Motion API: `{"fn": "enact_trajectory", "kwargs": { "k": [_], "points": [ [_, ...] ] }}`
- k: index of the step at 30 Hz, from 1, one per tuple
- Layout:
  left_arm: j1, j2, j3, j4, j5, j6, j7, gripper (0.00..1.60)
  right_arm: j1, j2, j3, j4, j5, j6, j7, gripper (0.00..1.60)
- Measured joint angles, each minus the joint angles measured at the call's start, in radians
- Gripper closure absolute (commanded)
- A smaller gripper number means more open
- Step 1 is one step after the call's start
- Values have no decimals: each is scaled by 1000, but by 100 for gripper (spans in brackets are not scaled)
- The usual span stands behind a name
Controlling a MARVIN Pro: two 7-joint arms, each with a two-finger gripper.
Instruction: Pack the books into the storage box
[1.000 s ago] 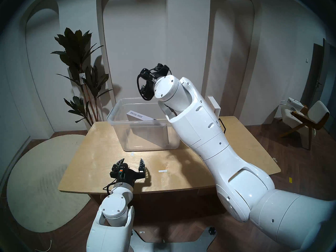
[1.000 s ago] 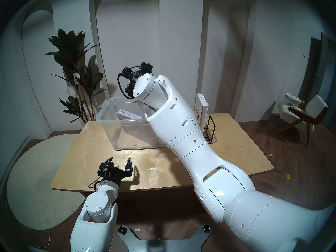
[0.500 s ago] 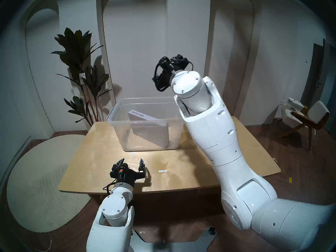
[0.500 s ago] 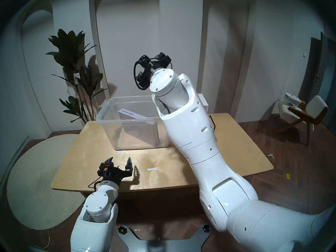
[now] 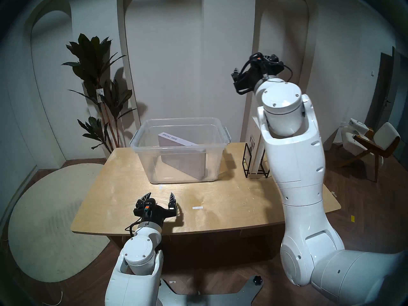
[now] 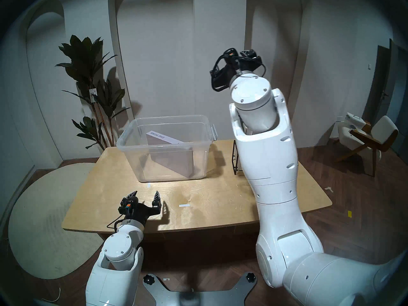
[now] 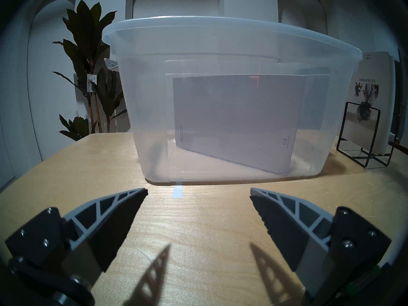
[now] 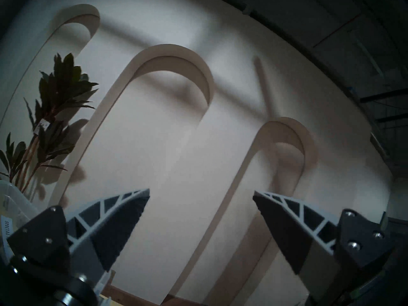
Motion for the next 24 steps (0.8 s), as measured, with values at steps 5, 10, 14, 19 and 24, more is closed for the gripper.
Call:
{"fn": "enact_trajectory", "kwargs": {
  "k": [5, 10, 14, 19, 24],
  "points": [
    [0, 0, 0, 0, 0, 0, 0, 0, -54, 23, 83, -71, 20, 0, -11, 0],
    [0, 0, 0, 1, 0, 0, 0, 0, -116, 39, 153, -135, 41, 19, -11, 0],
    [0, 0, 0, 1, 0, 0, 0, 0, -166, 46, 217, -174, 54, 60, -1, 0],
    [0, 0, 0, 1, 0, 0, 0, 0, -227, 48, 296, -194, 65, 110, 12, 0],
    [0, 0, 0, 1, 0, 0, 0, 0, -294, 46, 387, -198, 77, 148, 27, 0]
  ]
}}
